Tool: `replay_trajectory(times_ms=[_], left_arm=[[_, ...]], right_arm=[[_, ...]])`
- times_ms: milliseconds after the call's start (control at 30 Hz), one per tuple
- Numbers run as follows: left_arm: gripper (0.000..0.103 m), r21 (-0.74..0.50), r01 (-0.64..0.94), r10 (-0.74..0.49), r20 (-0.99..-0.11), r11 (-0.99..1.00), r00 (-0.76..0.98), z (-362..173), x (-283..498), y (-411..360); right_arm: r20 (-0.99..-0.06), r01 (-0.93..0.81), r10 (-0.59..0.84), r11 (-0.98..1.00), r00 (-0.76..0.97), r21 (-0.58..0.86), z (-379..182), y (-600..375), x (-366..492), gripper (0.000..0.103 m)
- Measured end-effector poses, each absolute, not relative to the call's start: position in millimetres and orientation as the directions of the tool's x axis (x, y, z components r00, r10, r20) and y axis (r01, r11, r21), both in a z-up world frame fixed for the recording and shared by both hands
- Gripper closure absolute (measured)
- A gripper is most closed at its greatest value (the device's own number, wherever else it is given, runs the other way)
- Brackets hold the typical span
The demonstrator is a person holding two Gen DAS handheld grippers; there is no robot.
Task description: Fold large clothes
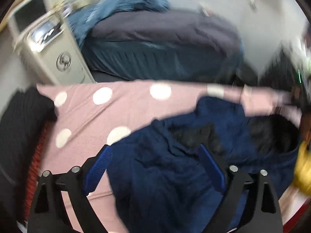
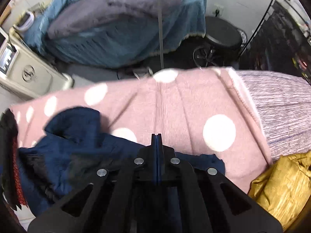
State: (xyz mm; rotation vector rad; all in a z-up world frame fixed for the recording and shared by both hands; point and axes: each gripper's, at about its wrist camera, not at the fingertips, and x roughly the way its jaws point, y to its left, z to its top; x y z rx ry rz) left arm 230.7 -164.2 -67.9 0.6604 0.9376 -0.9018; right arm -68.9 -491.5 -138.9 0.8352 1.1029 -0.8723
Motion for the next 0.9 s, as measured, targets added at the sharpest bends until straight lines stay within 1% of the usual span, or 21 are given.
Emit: replay_trajectory(times_ms=[33,67,100,133,200,233,267,300,367,400,533,567,600,633,667,700,733,767,800,867,900], left_arm=[[0.014,0.139,0.873,-0.333,-0.887,0.468,0.319,-74,222,-161],[0.014,0.153,0.874,-0.327,-0.887,0.461,0.327,-79,214,-153],[0.014,0.136,0.875,-0.336,-0.887,0.465,0.316,-81,211,-145],[0.014,0.095,0.870,-0.351,-0.890,0.484,0.292,-83,210,-132],[0.012,0.005,0.839,-0.366,-0.898,0.545,0.244,-89,216,-105],[0.011,-0.039,0.815,-0.363,-0.907,0.579,0.214,-96,223,-89],[0.011,-0.065,0.795,-0.354,-0.915,0.603,0.194,-103,226,-76],[0.011,-0.072,0.787,-0.346,-0.920,0.612,0.185,-108,227,-69],[0.011,-0.066,0.779,-0.294,-0.943,0.624,0.156,-122,224,-54],[0.011,-0.061,0.782,-0.281,-0.948,0.620,0.149,-126,224,-50],[0.011,-0.060,0.816,-0.287,-0.949,0.575,0.132,-134,209,-40],[0.012,-0.073,0.821,-0.291,-0.950,0.566,0.116,-137,206,-41],[0.014,-0.092,0.832,-0.294,-0.952,0.547,0.087,-143,200,-47],[0.018,-0.094,0.841,-0.288,-0.954,0.534,0.077,-148,195,-51],[0.029,-0.076,0.849,-0.272,-0.959,0.524,0.082,-156,192,-57],[0.040,-0.035,0.853,-0.243,-0.964,0.521,0.109,-162,187,-65],[0.048,-0.016,0.857,-0.225,-0.967,0.516,0.117,-168,186,-73],[0.061,-0.014,0.855,-0.222,-0.968,0.519,0.119,-168,187,-76],[0.073,-0.015,0.851,-0.230,-0.965,0.525,0.124,-162,190,-79],[0.080,-0.047,0.844,-0.298,-0.945,0.534,0.135,-132,200,-76],[0.082,-0.040,0.845,-0.321,-0.934,0.534,0.158,-118,205,-76]], right_arm=[[-0.960,0.900,-0.156,0.408,0.232,0.151,-140,-492,-70,0.102],[-0.946,0.896,-0.157,0.394,0.284,0.203,-133,-490,-77,0.102],[-0.932,0.889,-0.164,0.390,0.324,0.240,-125,-489,-83,0.096],[-0.914,0.874,-0.176,0.402,0.365,0.272,-112,-483,-94,0.088],[-0.889,0.853,-0.222,0.444,0.401,0.274,-92,-473,-117,0.017],[-0.877,0.851,-0.261,0.460,0.403,0.254,-84,-468,-127,0.015],[-0.868,0.848,-0.311,0.490,0.386,0.202,-76,-457,-144,0.015],[-0.875,0.845,-0.323,0.511,0.360,0.158,-76,-449,-154,0.015],[-0.897,0.834,-0.317,0.543,0.309,0.095,-85,-431,-184,0.015],[-0.906,0.832,-0.305,0.548,0.294,0.086,-90,-421,-199,0.015],[-0.924,0.787,-0.196,0.598,0.328,0.153,-107,-385,-233,0.017],[-0.933,0.768,-0.165,0.623,0.319,0.152,-116,-372,-232,0.019],[-0.946,0.757,-0.132,0.637,0.296,0.148,-128,-360,-229,0.026],[-0.959,0.750,-0.096,0.646,0.268,0.145,-142,-350,-222,0.033],[-0.966,0.744,-0.074,0.653,0.249,0.142,-154,-343,-217,0.053],[-0.971,0.744,-0.064,0.655,0.230,0.133,-166,-337,-212,0.064],[-0.974,0.750,-0.073,0.651,0.215,0.117,-171,-335,-209,0.071],[-0.975,0.758,-0.085,0.644,0.207,0.104,-170,-334,-204,0.081],[-0.970,0.767,-0.098,0.632,0.220,0.110,-162,-335,-202,0.086],[-0.941,0.778,-0.137,0.605,0.310,0.168,-128,-342,-205,0.088],[-0.924,0.782,-0.156,0.592,0.348,0.195,-109,-348,-209,0.088]])
